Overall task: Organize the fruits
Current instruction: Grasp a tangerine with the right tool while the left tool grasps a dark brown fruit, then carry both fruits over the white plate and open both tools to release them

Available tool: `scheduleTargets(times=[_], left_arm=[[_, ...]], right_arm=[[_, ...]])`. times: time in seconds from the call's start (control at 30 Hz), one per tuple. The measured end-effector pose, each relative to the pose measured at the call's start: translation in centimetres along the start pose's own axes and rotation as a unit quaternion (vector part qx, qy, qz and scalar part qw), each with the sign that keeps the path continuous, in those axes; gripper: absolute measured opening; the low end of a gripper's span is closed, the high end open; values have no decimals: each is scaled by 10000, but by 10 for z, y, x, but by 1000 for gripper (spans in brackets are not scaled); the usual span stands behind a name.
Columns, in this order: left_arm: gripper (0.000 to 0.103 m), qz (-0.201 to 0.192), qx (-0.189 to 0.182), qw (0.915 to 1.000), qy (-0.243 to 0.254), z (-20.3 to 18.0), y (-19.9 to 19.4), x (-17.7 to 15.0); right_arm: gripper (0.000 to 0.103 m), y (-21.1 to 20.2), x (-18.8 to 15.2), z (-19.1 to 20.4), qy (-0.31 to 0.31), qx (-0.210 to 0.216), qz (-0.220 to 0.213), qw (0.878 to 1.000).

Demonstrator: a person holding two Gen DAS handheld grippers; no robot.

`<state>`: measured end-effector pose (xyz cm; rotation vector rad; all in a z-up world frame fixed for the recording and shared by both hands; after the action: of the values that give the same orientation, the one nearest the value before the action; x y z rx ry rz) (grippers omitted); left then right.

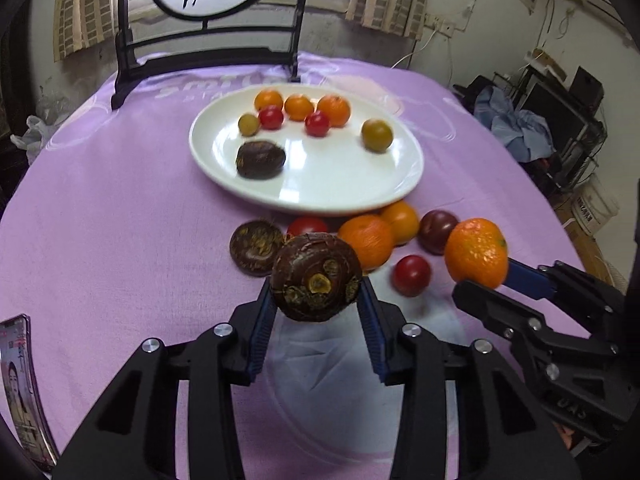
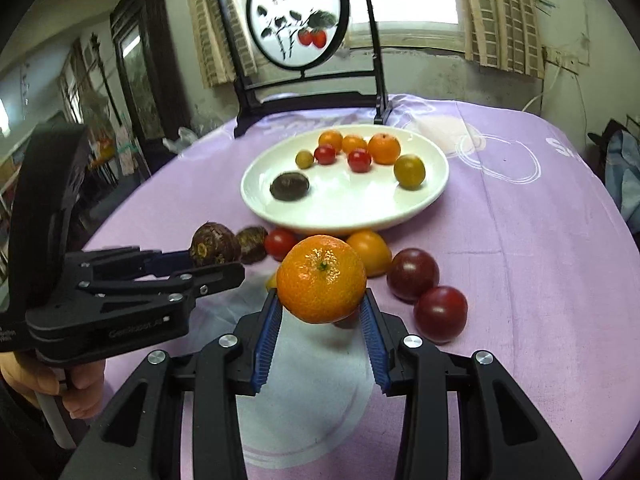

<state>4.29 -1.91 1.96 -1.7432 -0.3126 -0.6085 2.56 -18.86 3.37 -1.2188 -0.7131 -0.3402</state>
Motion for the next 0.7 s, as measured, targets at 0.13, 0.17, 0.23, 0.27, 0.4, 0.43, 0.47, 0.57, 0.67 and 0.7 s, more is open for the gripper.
scheduleTargets(times=[0.13, 0.17, 0.23, 0.27, 0.4, 0.43, 0.47, 0.57, 0.67, 0.7], left_arm=[[40, -203, 96, 9997, 121, -3, -14, 24], [40, -235, 137, 9996, 107, -2, -14, 32], [40, -257, 143, 9995, 59, 1, -8, 51], [40, -215, 140, 9997, 38, 2, -3, 59], [40, 10, 200, 9998, -12, 2, 31, 87], [40, 55, 187, 9998, -30, 1, 39, 92], [40, 87, 195, 9997, -70, 2, 47, 97], [40, 110, 353, 9992, -152, 7, 66, 114], [57, 97, 401, 9982, -443, 17, 80, 130], [70, 25, 472, 9975, -524, 19, 78, 132]], right_arm=[[40, -13, 16, -8, 189, -15, -228, 9996], [40, -14, 24, -9, 158, -102, -244, 9995], [40, -11, 35, -11, 109, -221, -245, 9994], [41, -6, 43, -12, 56, -272, -211, 9994], [41, 29, 69, -15, -93, -426, 113, 9990], [41, 39, 74, -17, -68, -432, 199, 9988], [41, 48, 77, -18, -56, -455, 265, 9986], [42, 70, 85, -23, -83, -595, 387, 9974], [50, 84, 92, -31, 54, -617, 372, 9974], [55, 86, 93, -33, 98, -629, 359, 9973]])
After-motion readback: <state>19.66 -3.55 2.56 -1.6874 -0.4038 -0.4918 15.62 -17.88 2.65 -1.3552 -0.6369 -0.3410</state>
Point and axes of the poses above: each gripper's, at about its wrist camera, not at the fingertips, and y roughly the way its jaws point, z to its left, x to its top, the point moved 1 cm from there along y, roughly the way its jaws point, and after that the axes turned 4 degrees about z, right-handed, at the moved point
